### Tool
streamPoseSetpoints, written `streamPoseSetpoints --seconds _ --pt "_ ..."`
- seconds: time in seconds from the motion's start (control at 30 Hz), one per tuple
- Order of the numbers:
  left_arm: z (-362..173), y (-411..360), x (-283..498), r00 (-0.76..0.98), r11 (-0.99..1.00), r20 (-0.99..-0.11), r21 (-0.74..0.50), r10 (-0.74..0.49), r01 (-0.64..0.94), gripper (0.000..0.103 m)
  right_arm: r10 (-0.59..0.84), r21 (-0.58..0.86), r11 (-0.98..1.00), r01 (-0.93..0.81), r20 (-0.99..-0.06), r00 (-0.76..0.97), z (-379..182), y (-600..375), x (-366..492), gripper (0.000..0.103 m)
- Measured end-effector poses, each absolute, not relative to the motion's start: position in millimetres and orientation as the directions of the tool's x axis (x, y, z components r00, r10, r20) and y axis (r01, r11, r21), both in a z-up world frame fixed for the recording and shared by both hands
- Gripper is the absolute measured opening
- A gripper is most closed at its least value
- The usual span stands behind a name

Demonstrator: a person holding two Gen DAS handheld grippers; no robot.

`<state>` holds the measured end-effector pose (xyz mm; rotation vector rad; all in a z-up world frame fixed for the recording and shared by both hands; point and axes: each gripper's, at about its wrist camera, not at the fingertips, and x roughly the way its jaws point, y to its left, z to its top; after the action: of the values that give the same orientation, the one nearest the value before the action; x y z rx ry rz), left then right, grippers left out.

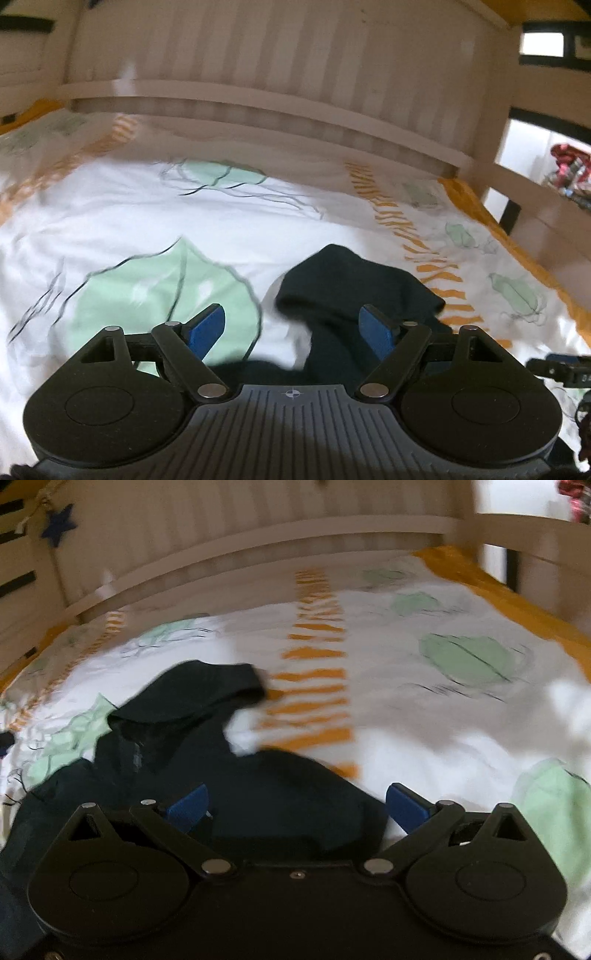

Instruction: Fold large clothes

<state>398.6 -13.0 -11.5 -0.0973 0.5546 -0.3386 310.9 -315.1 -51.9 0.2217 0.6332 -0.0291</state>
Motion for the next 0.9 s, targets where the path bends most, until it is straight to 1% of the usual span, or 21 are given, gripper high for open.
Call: streamPoseSetpoints --seconds 0.13,0.23,0.3,0.47,0.57,0.73,0.83,0.9 --pt "-31.6 -39.9 438.9 0.766 0.940 -0.549 -0.137 -0.335 0.313 0.079 0.058 0.211 0.975 0.071 -0.548 0.835 -58.7 -301.9 358.0 0.102" --pt "-52.7 -58.4 460.9 0.731 0.930 -0.595 -0.083 -0.333 0.357 0.079 0.064 0.216 0.974 0.067 -0.544 0.836 -68.1 -296.6 393.0 0.102" --pt "-69.1 -65.8 472.1 0.709 0.928 -0.634 -0.038 -0.308 0.370 0.079 0.057 0.189 0.980 0.061 -0.560 0.826 -75.8 -292.9 416.3 0.102" --pt "-88.5 -72.7 486.3 0.696 0.913 -0.663 0.047 -0.275 0.405 0.079 0.031 0.128 0.990 0.061 -0.613 0.789 -94.3 -291.4 445.5 0.102" --pt "-91.5 -79.1 491.9 0.705 0.903 -0.659 0.091 -0.261 0.420 0.083 0.035 0.124 0.991 0.058 -0.636 0.771 -104.2 -291.5 452.0 0.102" --pt "-84.0 -89.5 500.3 0.751 0.896 -0.616 0.158 -0.239 0.415 0.083 0.042 0.129 0.990 0.053 -0.636 0.770 -106.4 -291.9 453.9 0.102" --pt "-78.4 -91.7 506.1 0.765 0.894 -0.597 0.167 -0.243 0.415 0.083 0.046 0.129 0.990 0.048 -0.636 0.770 -104.7 -291.9 454.9 0.102" --pt "-76.5 -92.9 513.4 0.779 0.897 -0.586 0.188 -0.225 0.400 0.083 0.045 0.125 0.991 0.045 -0.634 0.772 -103.1 -291.4 456.3 0.102"
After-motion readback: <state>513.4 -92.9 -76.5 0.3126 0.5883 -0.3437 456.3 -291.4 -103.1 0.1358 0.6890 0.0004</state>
